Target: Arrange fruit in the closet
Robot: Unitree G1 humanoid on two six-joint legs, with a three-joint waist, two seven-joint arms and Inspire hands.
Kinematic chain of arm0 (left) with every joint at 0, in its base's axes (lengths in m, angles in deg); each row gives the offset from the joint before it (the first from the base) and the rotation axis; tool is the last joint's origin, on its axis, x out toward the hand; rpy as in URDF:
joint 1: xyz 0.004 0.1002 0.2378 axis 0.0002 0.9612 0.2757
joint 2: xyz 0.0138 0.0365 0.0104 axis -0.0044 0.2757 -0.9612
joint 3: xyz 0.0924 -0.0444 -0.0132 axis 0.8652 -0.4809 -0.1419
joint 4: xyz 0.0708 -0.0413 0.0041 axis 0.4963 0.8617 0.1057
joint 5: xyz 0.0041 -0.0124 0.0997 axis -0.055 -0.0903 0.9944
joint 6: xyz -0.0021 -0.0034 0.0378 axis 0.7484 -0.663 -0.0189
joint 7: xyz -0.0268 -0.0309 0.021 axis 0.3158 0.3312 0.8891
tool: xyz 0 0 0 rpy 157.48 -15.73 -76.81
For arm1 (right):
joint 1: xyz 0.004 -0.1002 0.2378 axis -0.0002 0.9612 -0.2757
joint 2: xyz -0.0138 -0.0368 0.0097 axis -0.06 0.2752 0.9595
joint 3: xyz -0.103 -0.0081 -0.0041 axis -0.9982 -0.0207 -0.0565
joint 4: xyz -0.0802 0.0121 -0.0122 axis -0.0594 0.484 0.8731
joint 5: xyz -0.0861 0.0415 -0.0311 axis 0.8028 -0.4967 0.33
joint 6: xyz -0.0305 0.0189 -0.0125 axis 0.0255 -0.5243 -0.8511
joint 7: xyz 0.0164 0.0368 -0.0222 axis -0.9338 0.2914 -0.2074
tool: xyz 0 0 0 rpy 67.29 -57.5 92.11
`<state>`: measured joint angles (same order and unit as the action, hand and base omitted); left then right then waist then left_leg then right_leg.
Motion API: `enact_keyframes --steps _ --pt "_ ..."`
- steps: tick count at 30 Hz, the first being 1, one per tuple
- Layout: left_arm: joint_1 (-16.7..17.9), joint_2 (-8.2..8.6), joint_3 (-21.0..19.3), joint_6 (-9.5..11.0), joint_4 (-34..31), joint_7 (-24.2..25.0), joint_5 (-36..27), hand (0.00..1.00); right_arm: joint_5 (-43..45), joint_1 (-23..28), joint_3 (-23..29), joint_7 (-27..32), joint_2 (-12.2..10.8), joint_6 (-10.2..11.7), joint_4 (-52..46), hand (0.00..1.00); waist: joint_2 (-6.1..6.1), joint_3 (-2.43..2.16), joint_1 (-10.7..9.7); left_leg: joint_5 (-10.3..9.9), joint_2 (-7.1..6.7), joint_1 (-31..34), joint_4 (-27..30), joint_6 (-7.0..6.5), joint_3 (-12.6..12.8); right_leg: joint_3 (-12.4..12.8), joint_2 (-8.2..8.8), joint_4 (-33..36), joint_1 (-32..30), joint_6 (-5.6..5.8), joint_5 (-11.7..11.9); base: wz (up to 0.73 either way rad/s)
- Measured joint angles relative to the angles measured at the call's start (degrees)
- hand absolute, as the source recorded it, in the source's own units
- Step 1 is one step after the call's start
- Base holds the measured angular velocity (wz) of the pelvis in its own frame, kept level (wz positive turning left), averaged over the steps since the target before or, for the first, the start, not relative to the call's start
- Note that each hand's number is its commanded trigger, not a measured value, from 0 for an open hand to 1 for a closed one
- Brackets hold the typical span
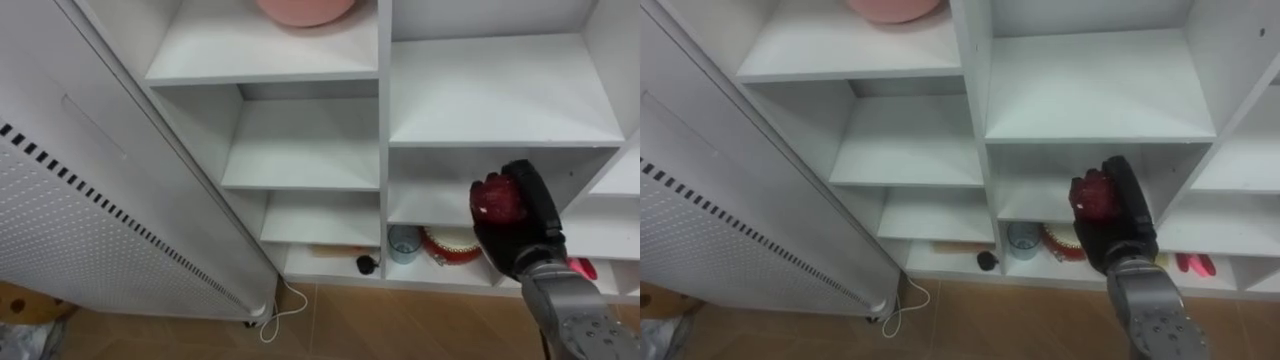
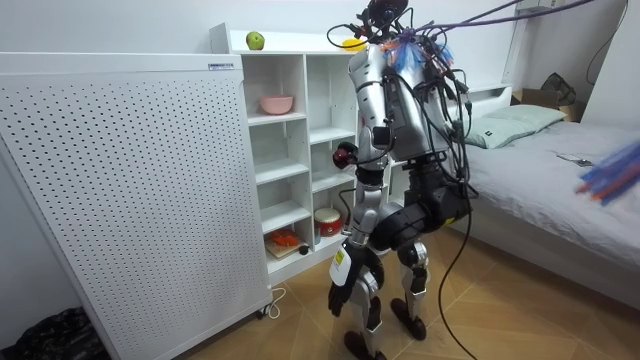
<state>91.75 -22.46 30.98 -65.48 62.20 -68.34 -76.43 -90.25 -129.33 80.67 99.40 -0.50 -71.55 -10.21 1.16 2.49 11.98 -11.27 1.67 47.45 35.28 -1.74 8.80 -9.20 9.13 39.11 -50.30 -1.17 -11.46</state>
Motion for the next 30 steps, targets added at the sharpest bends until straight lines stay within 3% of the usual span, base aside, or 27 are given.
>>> enact_keyframes --steps 15,20,30 --pt "2.03 -0.37 -0.02 0.6 -1.03 -0.53 0.42 0.0 0.56 -0.65 0.02 8.9 -0.03 2.89 -3.02 0.0 0.2 -0.28 -0.35 -0.46 0.32 -0.41 2.45 -0.1 0.31 0.78 -0.19 1.89 0.32 -0.05 0.0 -0.01" --pt "3.13 -0.33 0.19 0.64 -1.0 -1.03 0.45 0.0 0.54 -0.69 0.13 9.69 0.19 3.83 -3.03 0.0 0.72 -0.62 -0.41 -1.26 0.56 -0.14 3.67 -0.42 0.4 0.72 -0.02 2.77 0.36 0.0 -0.19 -0.03" --pt "3.2 -0.42 -0.19 1.56 -1.16 -0.75 1.13 0.0 0.3 -0.77 3.35 10.3 0.32 3.89 -2.99 0.0 0.85 -0.63 -0.93 -1.44 0.53 0.11 4.19 -0.64 0.51 0.35 0.62 3.64 0.2 0.13 -0.97 0.03"
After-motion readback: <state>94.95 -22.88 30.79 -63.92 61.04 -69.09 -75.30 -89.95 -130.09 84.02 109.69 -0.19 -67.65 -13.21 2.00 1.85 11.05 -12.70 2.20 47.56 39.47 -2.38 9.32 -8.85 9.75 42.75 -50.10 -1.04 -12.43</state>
